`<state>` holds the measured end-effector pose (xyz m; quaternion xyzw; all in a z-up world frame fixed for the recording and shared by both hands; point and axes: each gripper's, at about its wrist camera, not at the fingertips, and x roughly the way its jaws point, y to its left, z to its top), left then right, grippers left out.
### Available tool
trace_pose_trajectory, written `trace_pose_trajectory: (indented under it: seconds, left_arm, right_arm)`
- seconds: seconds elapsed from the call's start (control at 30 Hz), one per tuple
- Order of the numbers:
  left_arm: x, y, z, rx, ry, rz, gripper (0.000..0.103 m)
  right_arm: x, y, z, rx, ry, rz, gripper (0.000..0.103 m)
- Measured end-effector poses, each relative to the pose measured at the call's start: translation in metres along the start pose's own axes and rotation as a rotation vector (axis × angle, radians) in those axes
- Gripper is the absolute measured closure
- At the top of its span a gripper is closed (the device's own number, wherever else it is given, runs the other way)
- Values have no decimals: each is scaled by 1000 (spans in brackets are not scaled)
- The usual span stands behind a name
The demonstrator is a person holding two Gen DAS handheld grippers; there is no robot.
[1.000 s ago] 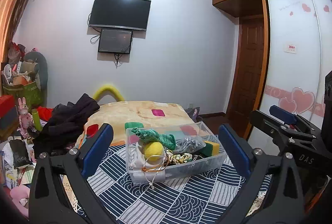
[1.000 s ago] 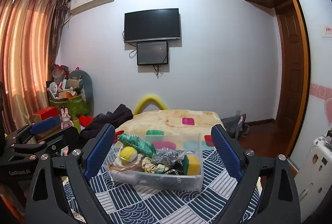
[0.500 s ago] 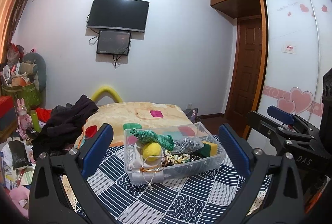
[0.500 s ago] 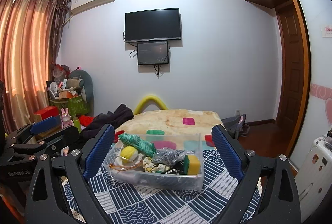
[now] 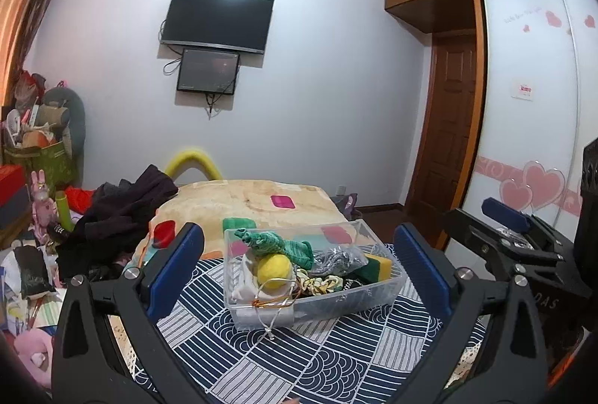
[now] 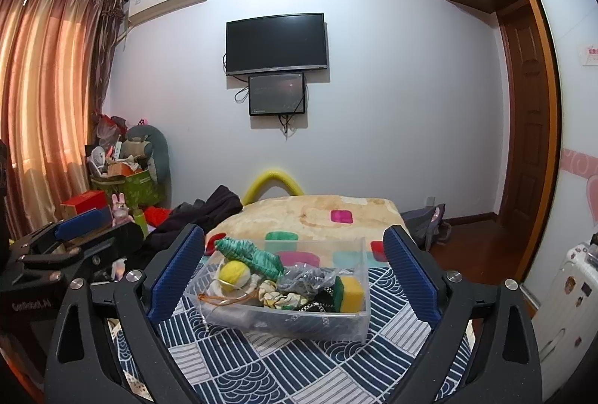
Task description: Organize soft objects
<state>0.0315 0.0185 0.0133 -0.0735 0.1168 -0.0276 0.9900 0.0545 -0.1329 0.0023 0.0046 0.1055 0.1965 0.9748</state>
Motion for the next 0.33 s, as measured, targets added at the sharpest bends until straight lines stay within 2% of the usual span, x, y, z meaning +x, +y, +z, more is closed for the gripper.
trace_pose_trajectory:
  seconds: [0.33]
  left_arm:
    - [2,-1,-2,2,15,-19,0]
  right_arm:
    - [0,1,-2,-2,11,5,7]
